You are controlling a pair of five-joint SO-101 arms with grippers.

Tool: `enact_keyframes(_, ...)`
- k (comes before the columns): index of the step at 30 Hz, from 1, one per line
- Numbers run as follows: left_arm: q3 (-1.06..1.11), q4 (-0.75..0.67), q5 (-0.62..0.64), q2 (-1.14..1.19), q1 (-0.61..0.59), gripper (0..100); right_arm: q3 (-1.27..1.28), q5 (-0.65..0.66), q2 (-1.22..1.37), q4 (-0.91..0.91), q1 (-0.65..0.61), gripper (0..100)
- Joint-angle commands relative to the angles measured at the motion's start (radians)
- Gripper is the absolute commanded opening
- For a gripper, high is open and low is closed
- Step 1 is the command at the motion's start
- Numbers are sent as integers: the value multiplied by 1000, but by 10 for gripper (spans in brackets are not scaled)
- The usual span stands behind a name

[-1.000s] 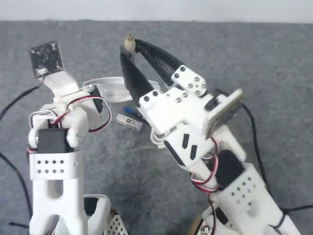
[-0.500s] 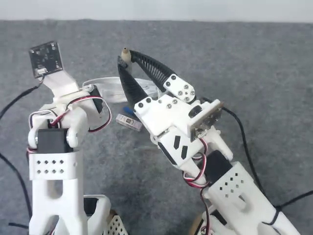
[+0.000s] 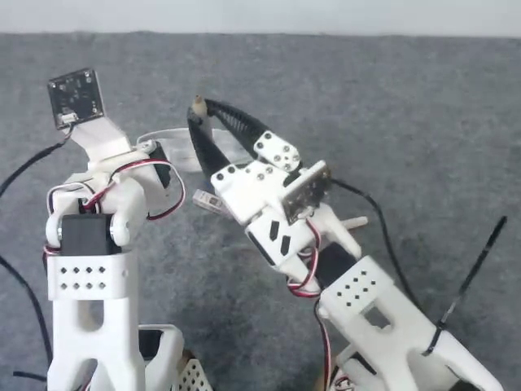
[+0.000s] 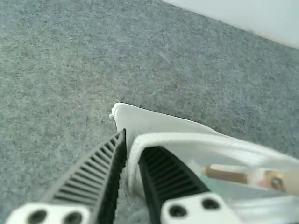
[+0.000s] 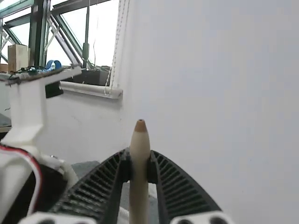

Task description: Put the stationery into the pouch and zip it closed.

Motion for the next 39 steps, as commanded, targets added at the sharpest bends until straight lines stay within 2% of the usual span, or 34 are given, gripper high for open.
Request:
enact_keyframes(1, -13, -37, 17, -2, -8, 12, 15, 15, 2, -21, -1, 6)
enact_keyframes(11, -13, -37, 17, -2, -8, 12, 57, 17, 5, 27, -1, 9)
enact_keyframes(13, -13, -37, 17, 0, -8, 12, 57, 17, 4, 59, -1, 53)
enact_keyframes(16, -13, -37, 17, 2, -9, 12, 57, 17, -5, 87, -1, 170)
enact_keyframes(18, -13, -37, 17, 2, -9, 12, 55, 29, -7, 110, -1, 206)
enact_keyframes(22, -13, -37, 17, -2, -29, 12, 55, 81, -7, 140, -1, 193)
enact_keyframes(27, -13, -54, 18, 0, -86, 12, 57, 81, -48, 153, -2, 193)
enact_keyframes(35, -15, -57, 23, -2, -146, 12, 52, 83, -275, 407, -1, 195)
enact_keyframes(39, -15, -57, 55, -2, -196, 12, -21, 81, -297, 568, 21, 192)
